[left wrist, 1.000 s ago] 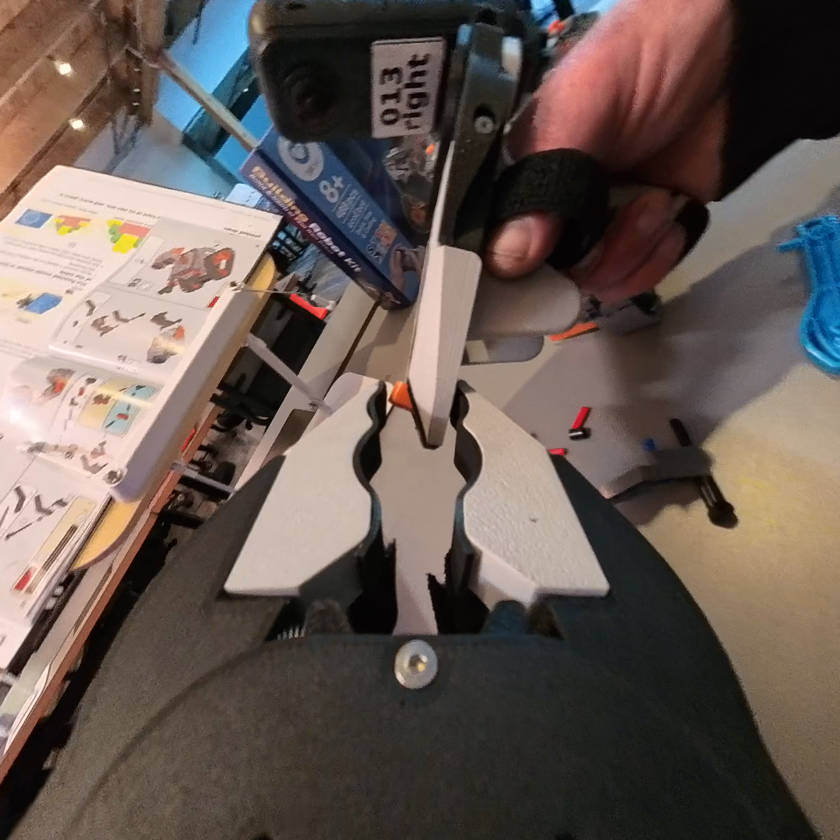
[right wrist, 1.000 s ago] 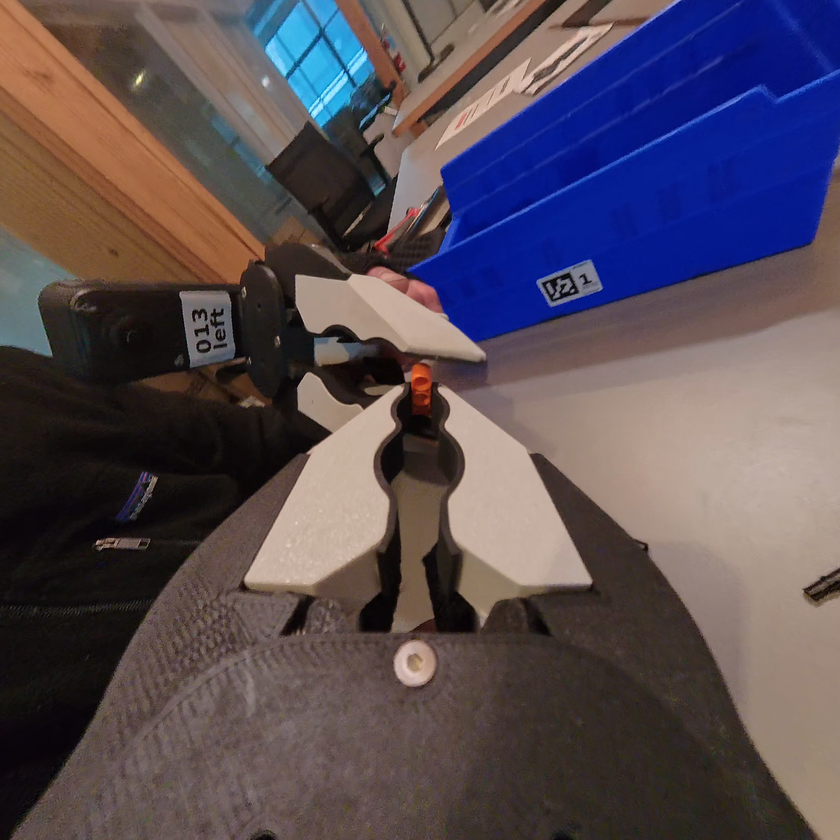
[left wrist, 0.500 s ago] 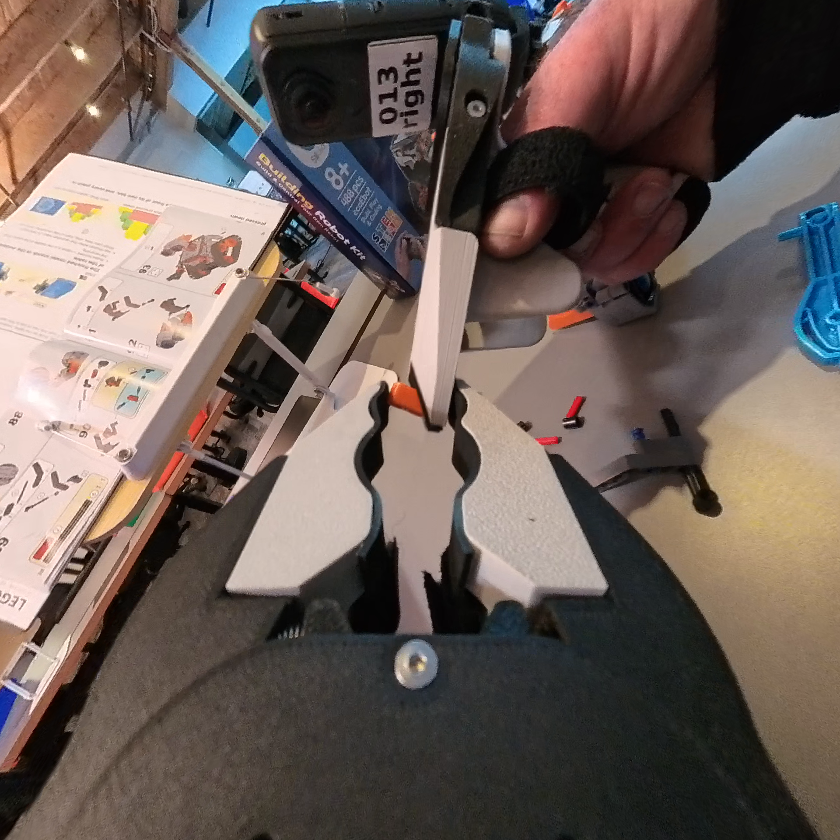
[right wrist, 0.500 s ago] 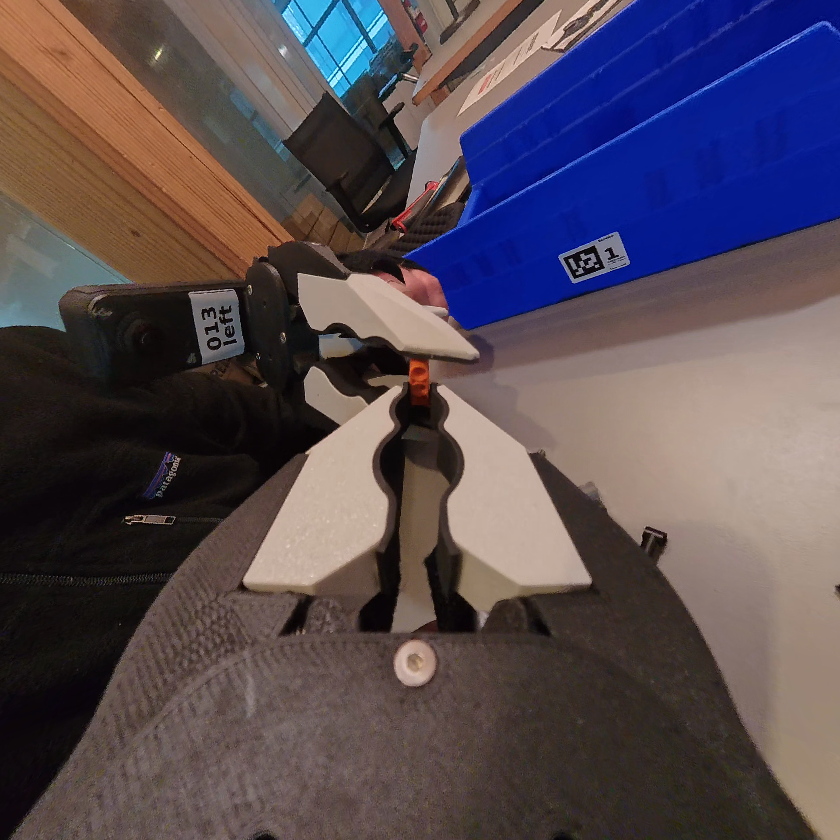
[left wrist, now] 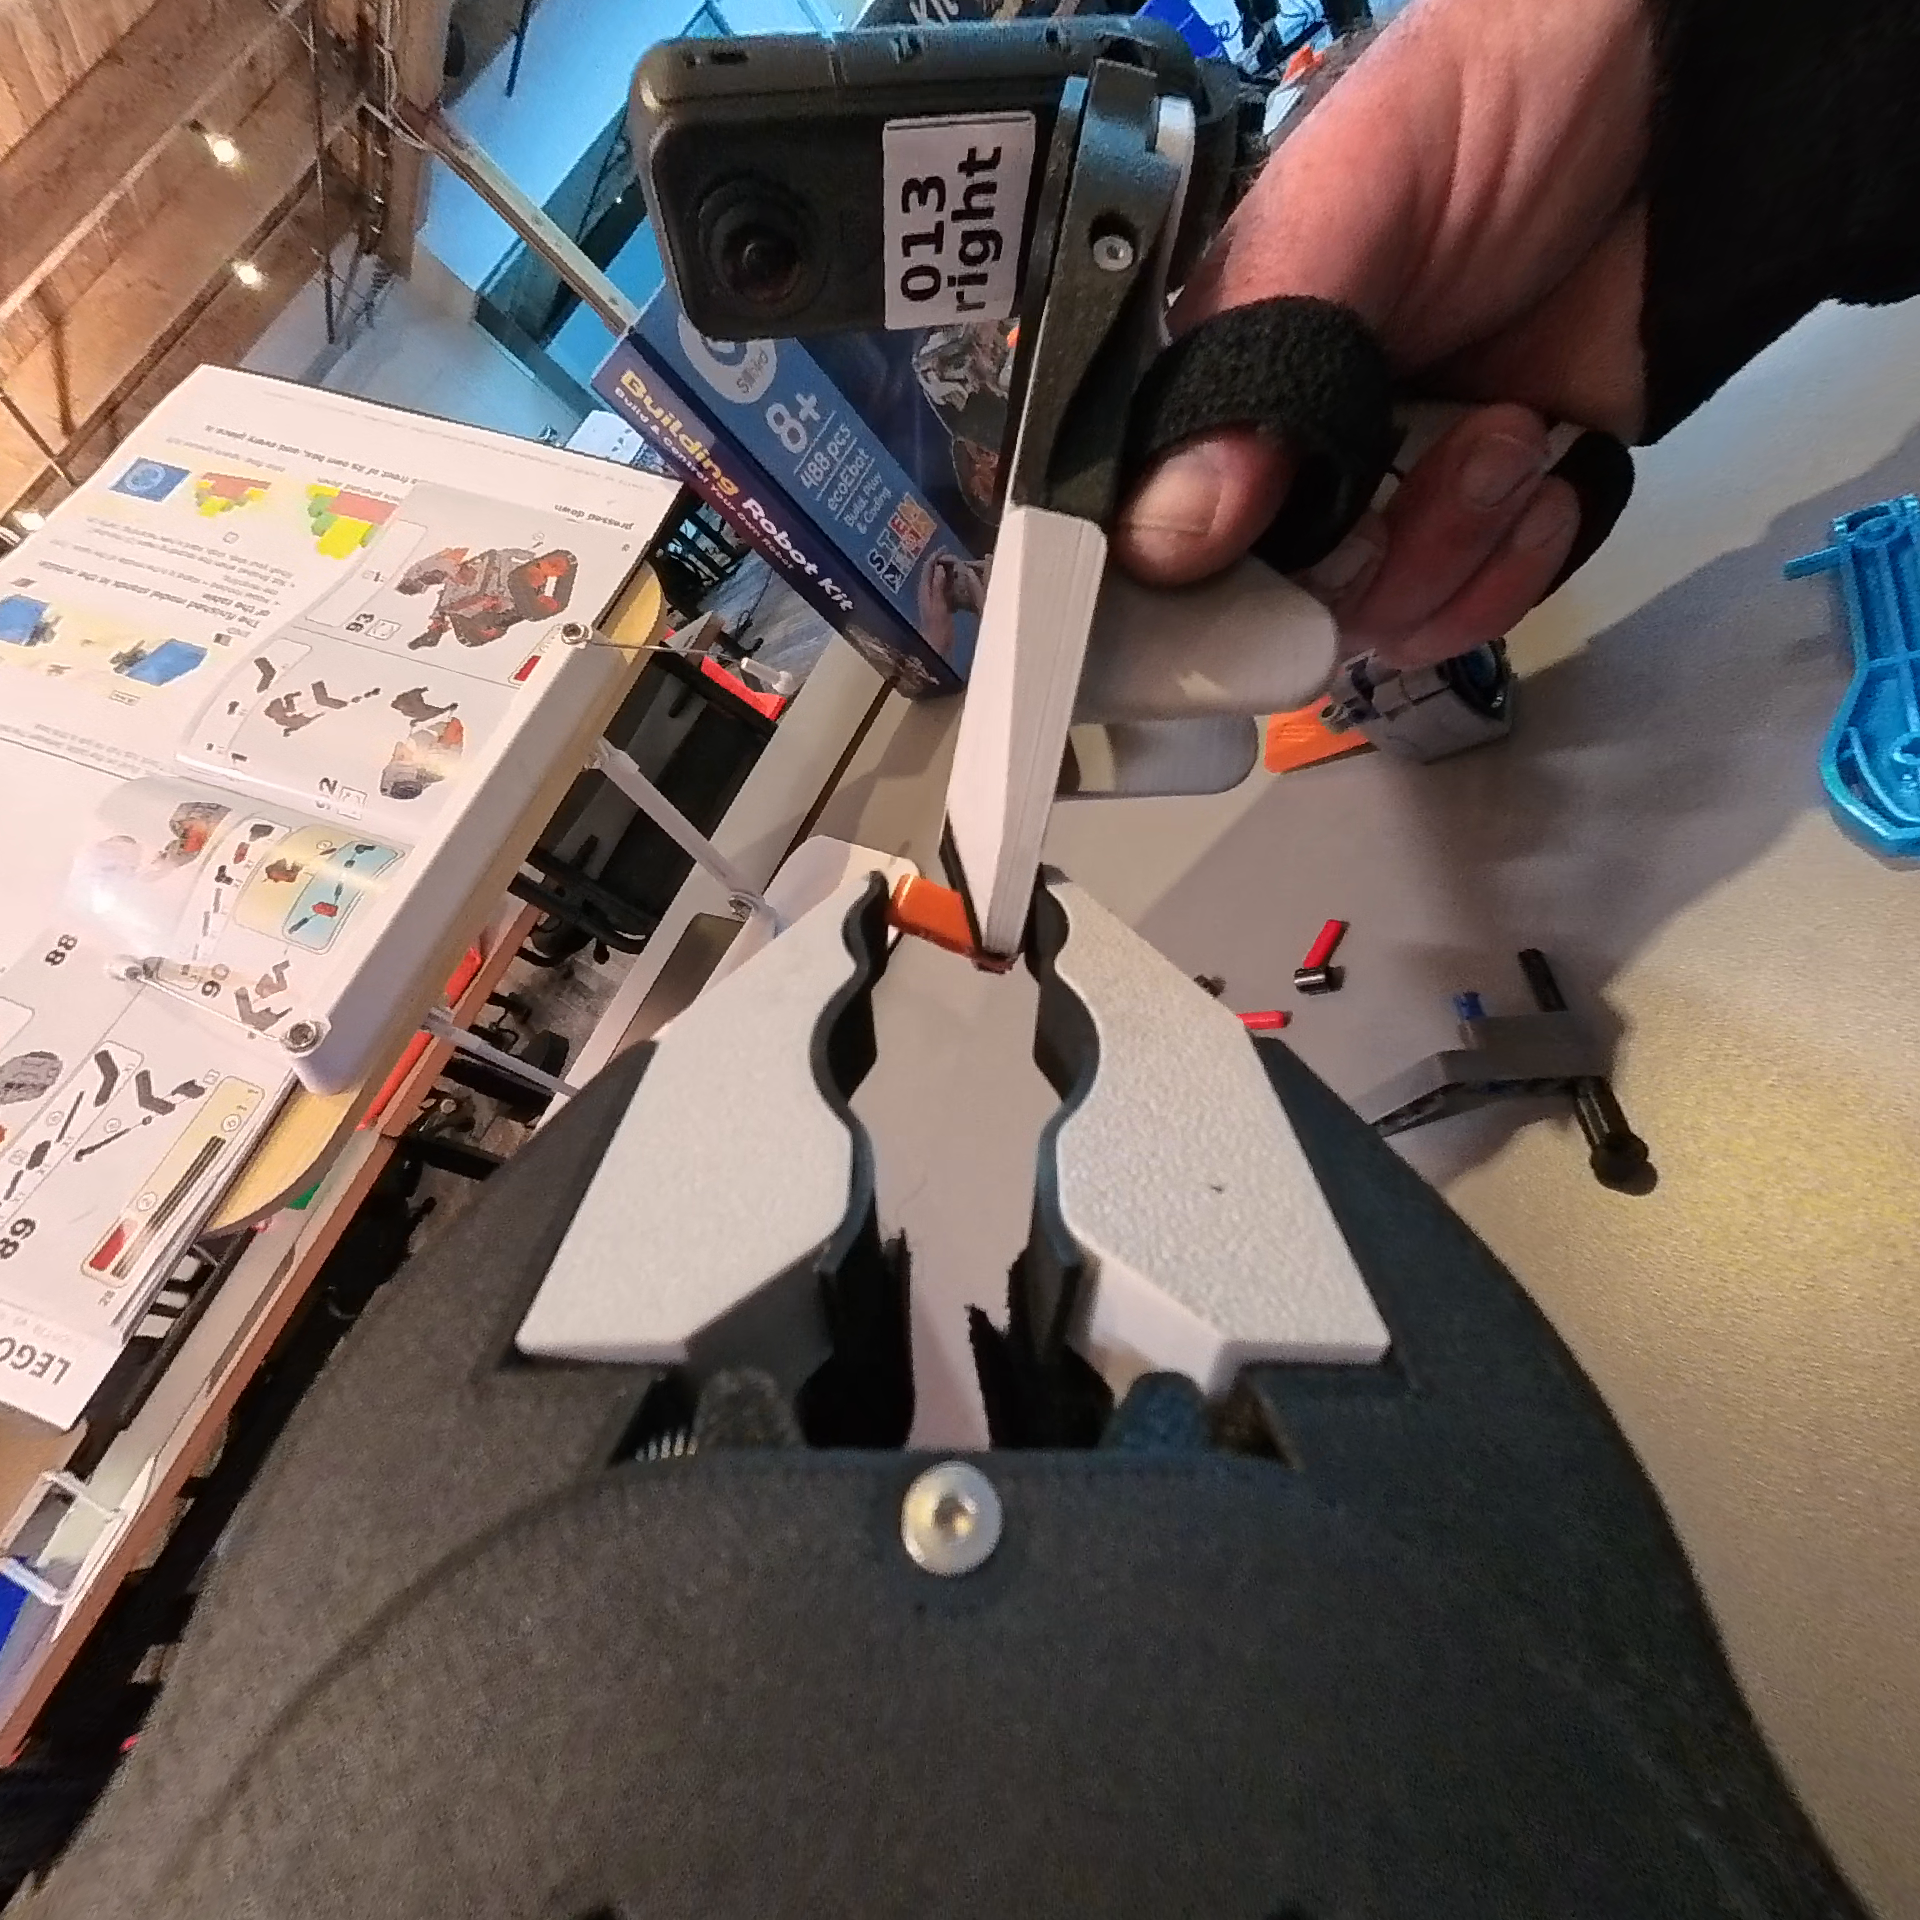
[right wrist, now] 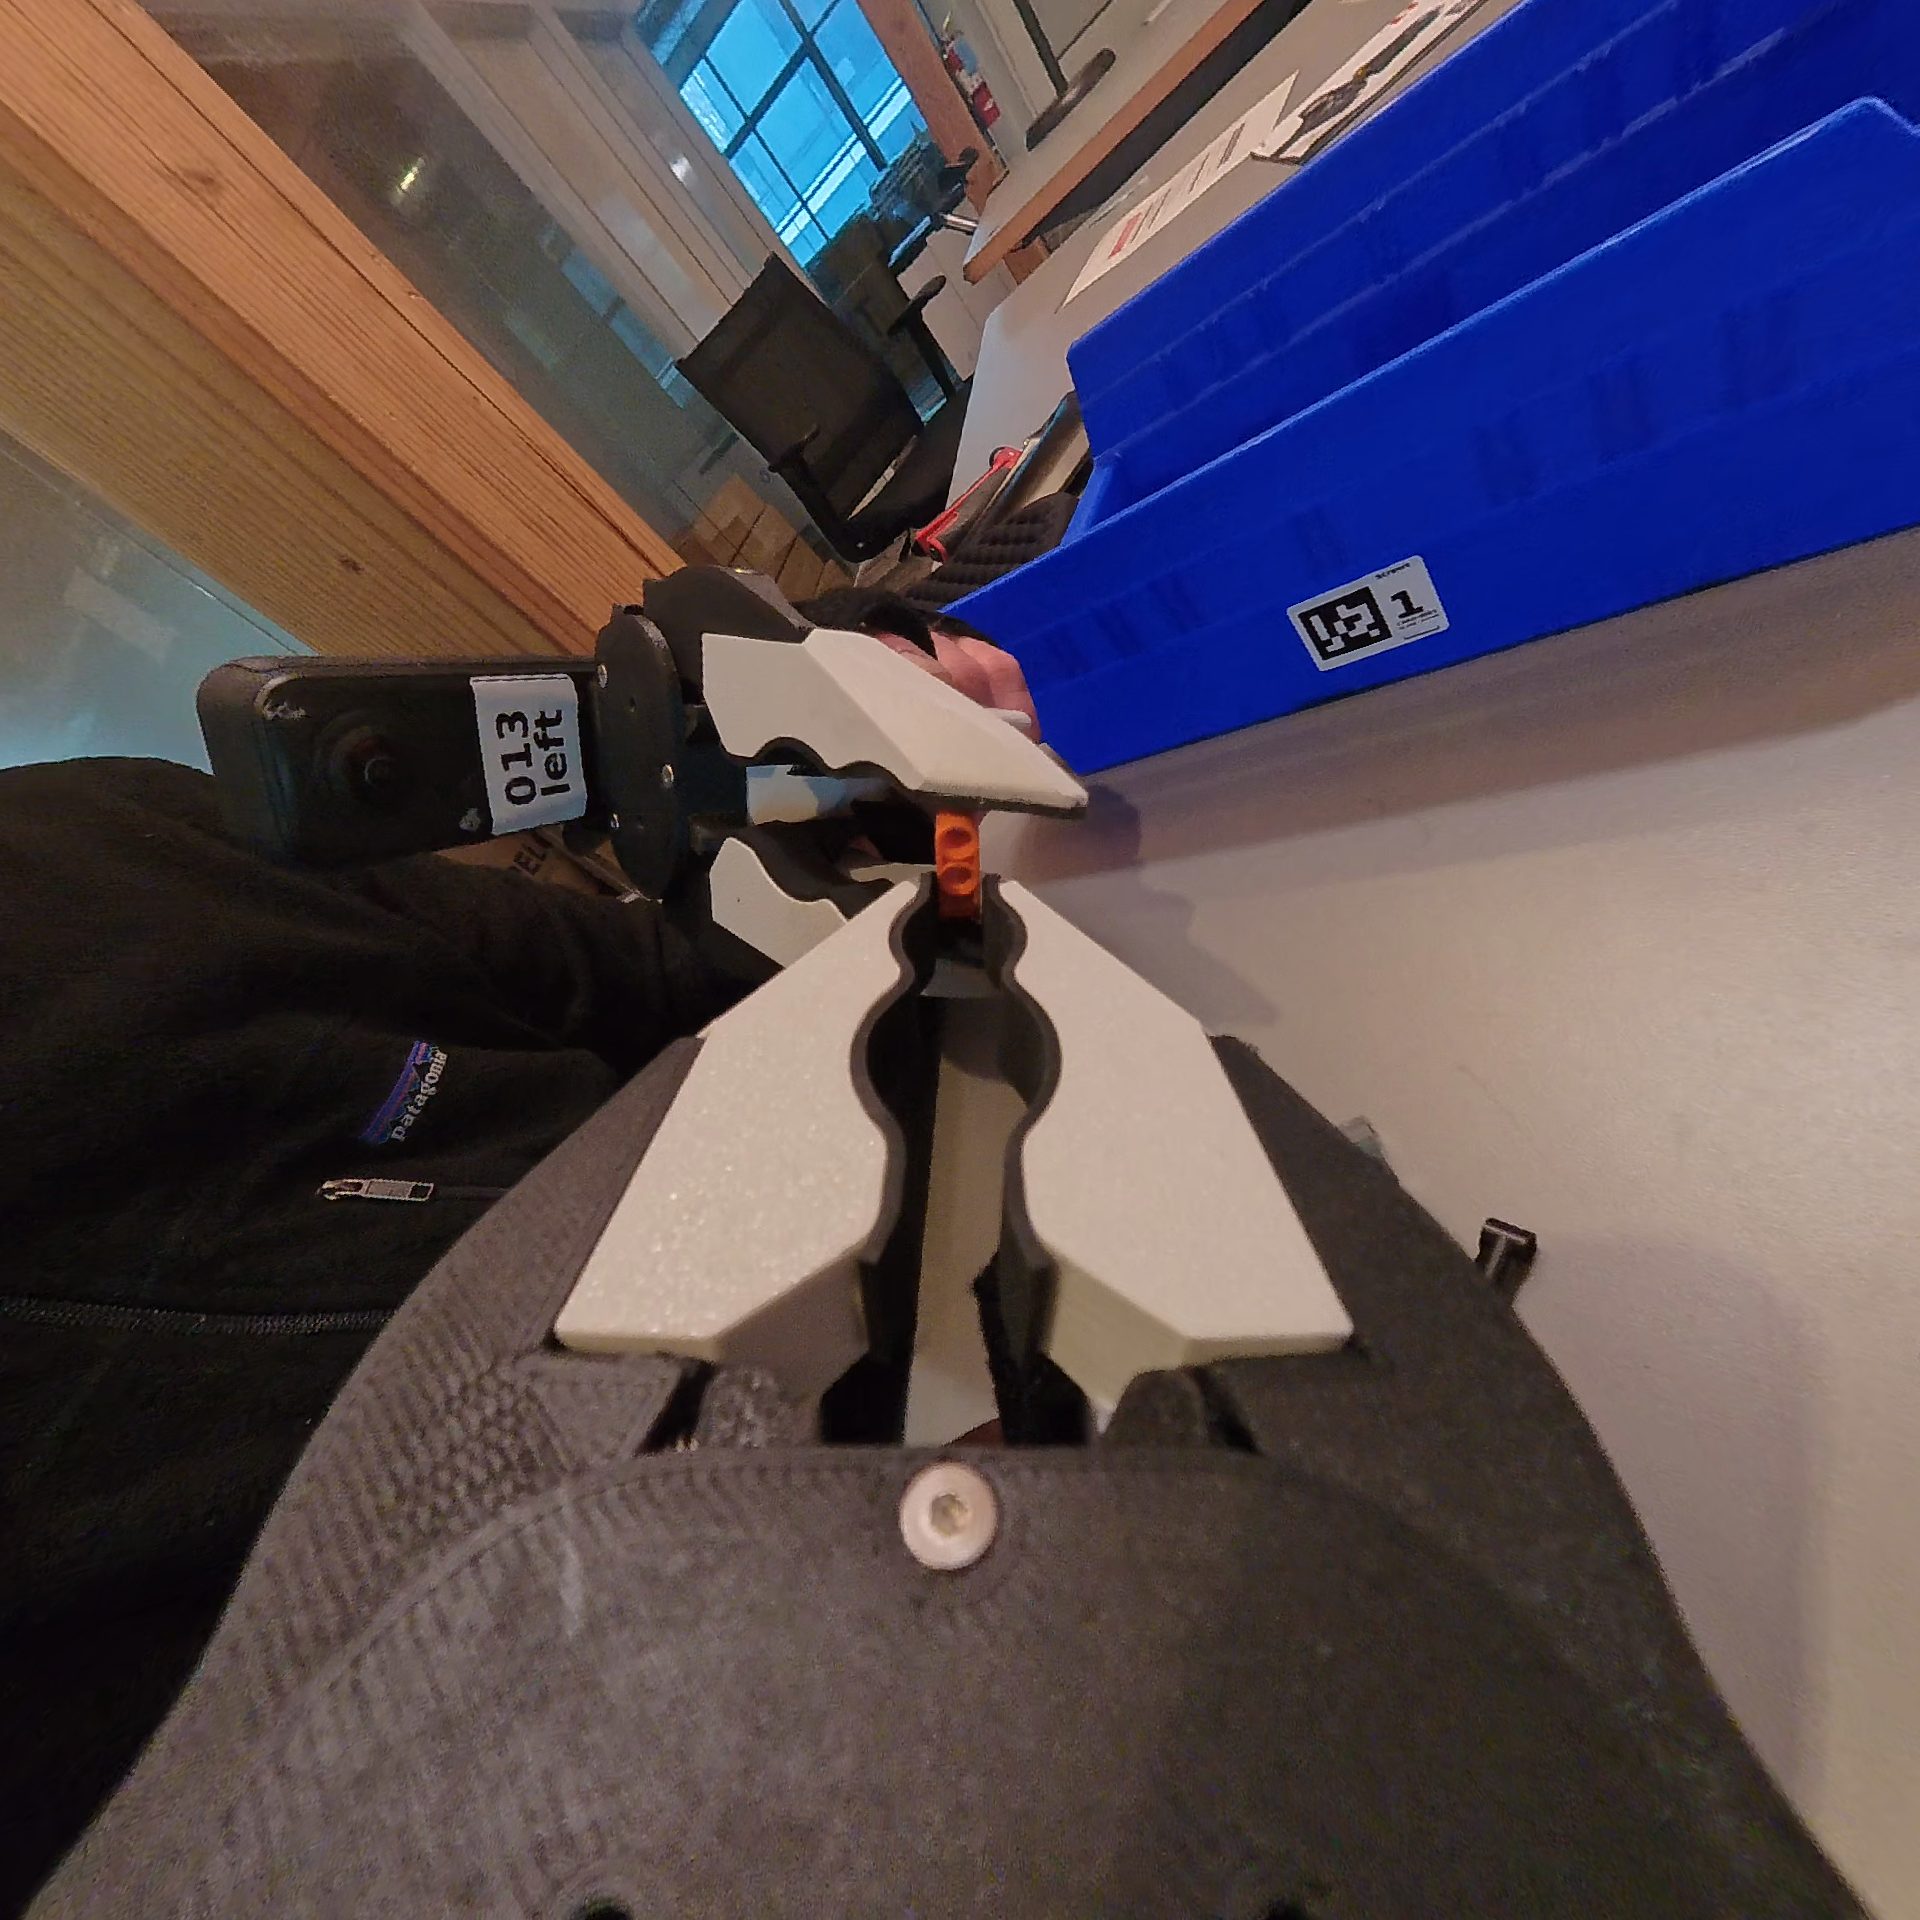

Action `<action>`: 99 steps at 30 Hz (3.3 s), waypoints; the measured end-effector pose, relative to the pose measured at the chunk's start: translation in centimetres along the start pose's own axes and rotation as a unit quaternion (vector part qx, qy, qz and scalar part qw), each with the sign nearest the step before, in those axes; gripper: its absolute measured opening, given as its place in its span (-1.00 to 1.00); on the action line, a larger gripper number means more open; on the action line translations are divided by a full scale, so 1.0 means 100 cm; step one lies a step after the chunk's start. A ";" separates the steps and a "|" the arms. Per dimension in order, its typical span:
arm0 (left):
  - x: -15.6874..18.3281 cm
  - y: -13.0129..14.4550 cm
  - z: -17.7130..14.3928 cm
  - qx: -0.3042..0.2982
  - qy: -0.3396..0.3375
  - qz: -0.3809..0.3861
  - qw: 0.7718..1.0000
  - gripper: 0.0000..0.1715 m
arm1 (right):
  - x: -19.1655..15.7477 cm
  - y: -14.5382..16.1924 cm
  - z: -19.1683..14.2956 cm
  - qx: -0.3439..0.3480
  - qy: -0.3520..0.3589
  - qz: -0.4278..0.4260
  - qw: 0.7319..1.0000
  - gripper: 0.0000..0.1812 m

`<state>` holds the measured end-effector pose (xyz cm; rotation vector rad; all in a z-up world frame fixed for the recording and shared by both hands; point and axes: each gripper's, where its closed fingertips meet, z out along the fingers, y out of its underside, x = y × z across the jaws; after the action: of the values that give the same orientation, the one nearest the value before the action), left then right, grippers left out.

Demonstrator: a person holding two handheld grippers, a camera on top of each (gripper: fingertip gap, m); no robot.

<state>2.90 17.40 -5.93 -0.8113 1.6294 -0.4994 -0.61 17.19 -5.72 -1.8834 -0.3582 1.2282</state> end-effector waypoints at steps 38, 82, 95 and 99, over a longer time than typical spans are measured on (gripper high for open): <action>-0.008 0.005 -0.005 0.013 0.003 -0.045 0.999 -0.74 | 0.013 -0.011 -0.020 0.022 0.040 -0.012 0.999 -0.89; 0.013 0.052 -0.008 -0.064 0.067 -0.130 0.987 -0.73 | 0.118 0.054 -0.006 -0.352 0.248 -0.194 0.881 -0.95; 0.017 0.055 -0.005 -0.073 0.076 -0.136 0.985 -0.73 | 0.131 0.048 -0.007 -0.326 0.262 -0.193 0.888 -0.95; 0.018 0.058 -0.004 -0.079 0.077 -0.139 0.984 -0.73 | 0.132 0.046 -0.009 -0.323 0.263 -0.198 0.887 -0.95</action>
<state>1.01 19.92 -11.12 -1.1527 1.7224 -0.6471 5.56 22.19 -17.27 -2.4394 -0.8758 0.2916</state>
